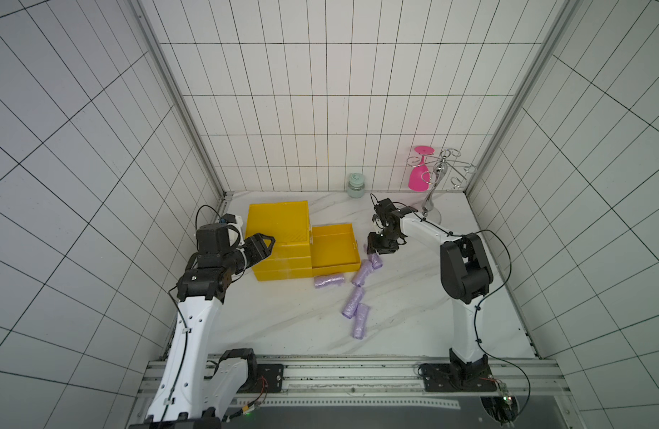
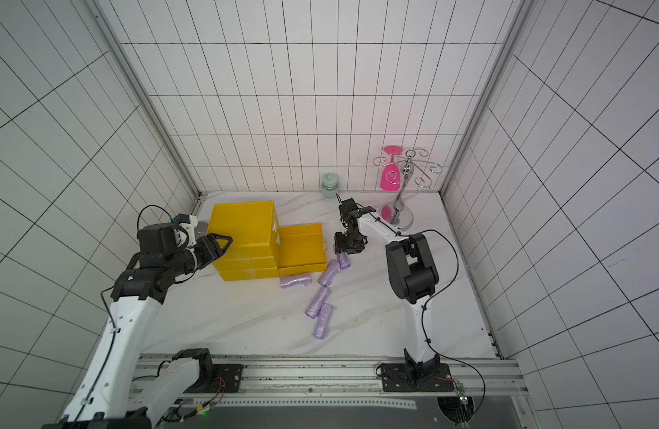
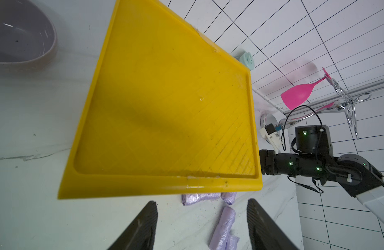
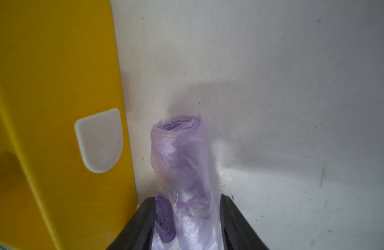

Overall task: Sort the rolls of trash bags by color and place them into the drawer
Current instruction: Pick up the roll of trash bags from the center of the board, then place the roll of trash bags in the drawer.

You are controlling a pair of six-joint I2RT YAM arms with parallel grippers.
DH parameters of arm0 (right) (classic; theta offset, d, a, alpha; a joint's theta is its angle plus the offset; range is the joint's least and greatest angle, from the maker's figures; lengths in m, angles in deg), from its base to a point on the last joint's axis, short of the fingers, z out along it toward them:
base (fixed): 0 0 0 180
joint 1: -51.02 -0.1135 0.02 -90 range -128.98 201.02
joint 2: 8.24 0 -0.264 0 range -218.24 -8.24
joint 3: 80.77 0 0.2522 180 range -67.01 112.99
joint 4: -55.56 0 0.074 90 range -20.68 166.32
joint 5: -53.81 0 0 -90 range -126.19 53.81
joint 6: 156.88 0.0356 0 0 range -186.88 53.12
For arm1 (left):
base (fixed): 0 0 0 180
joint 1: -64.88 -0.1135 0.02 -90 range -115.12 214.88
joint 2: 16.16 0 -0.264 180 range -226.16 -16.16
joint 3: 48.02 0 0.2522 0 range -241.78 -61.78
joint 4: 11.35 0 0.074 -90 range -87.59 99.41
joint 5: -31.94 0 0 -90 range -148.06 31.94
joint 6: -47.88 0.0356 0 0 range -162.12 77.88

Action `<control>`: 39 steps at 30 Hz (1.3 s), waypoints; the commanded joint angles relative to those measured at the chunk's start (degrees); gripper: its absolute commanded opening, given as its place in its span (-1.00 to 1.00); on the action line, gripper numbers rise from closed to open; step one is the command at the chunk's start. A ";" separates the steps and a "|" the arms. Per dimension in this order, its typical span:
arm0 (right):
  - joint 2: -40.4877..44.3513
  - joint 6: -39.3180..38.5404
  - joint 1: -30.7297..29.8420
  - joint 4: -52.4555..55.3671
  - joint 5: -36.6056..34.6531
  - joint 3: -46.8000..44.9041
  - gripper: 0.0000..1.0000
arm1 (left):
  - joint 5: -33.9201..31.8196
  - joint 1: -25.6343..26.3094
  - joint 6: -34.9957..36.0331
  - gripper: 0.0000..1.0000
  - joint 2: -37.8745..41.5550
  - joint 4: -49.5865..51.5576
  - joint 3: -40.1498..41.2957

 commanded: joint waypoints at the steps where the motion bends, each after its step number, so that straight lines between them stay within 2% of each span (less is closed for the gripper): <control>1: -2.57 -0.94 -0.43 1.15 -0.98 -0.37 0.02 | 1.00 0.05 0.54 0.31 2.95 2.25 2.49; 5: -3.70 -0.75 -0.41 1.15 -1.39 0.20 -0.12 | 1.15 0.09 0.19 0.31 4.80 2.67 4.17; 10: -2.52 -0.14 -0.03 1.28 -2.96 -0.26 -0.51 | 1.44 0.03 0.23 0.32 4.27 2.69 2.80; 18: 5.10 0.75 0.16 3.31 -5.74 1.55 -0.70 | 1.27 -0.01 1.60 0.32 0.94 2.50 -2.35; 26: 6.42 3.15 -4.94 6.19 -2.00 11.78 -0.71 | 0.75 -0.05 1.82 0.33 -5.05 -1.34 -7.21; 33: -2.78 8.45 -11.01 5.67 3.52 23.09 -0.70 | 0.24 -0.19 1.11 0.33 -11.64 -5.56 -10.27; 39: -11.48 14.31 -13.45 1.49 8.66 27.99 -0.69 | -2.15 -0.70 1.19 0.32 -14.53 -8.07 -9.93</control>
